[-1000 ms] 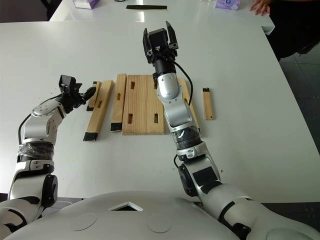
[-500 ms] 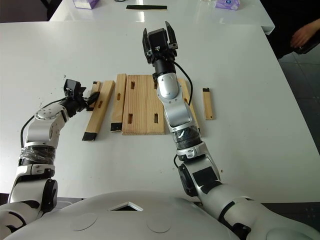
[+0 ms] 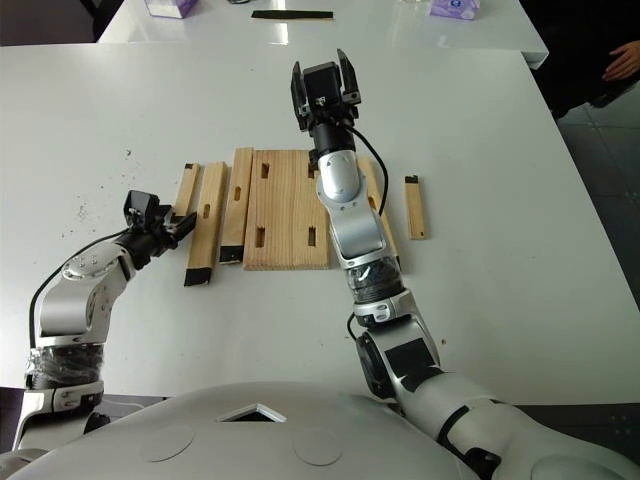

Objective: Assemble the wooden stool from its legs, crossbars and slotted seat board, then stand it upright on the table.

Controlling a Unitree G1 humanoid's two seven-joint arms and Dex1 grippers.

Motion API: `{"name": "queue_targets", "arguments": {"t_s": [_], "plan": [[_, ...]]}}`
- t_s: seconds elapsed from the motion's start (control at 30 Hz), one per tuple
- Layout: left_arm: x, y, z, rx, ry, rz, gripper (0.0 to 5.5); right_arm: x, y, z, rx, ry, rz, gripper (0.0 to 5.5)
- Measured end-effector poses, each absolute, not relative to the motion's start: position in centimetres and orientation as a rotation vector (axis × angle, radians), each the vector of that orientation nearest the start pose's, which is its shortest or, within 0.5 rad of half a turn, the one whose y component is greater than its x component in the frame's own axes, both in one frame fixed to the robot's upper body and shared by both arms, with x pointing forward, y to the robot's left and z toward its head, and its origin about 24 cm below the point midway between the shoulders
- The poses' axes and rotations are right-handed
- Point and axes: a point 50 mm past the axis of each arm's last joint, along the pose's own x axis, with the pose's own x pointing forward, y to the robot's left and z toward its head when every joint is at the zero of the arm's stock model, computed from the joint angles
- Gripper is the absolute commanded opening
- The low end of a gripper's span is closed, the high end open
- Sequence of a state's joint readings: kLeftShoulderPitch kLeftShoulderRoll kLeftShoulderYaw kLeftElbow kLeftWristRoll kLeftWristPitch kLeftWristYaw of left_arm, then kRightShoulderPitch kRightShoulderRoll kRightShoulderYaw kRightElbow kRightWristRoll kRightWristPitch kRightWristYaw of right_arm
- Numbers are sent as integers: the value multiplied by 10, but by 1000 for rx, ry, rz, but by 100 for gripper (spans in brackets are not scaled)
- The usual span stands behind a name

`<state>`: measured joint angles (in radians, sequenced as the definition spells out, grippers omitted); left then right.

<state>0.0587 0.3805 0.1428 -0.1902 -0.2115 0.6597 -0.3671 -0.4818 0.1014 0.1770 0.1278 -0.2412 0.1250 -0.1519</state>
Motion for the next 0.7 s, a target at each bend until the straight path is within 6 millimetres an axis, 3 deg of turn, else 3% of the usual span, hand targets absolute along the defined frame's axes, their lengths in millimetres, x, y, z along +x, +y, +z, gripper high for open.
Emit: {"name": "queue_targets", "arguments": {"t_s": [0.23, 0.43, 0.6, 0.7], "plan": [[238, 231, 35, 32, 506, -110, 225, 321, -55, 138, -196, -269, 120, 321], [231, 226, 36, 23, 516, -91, 136, 320, -53, 138, -197, -269, 127, 321], [227, 227, 43, 30, 531, -59, 133, 322, -59, 135, -152, -232, 108, 321], [243, 236, 71, 7, 426, -22, 133, 327, -67, 133, -81, -173, 124, 321]]}}
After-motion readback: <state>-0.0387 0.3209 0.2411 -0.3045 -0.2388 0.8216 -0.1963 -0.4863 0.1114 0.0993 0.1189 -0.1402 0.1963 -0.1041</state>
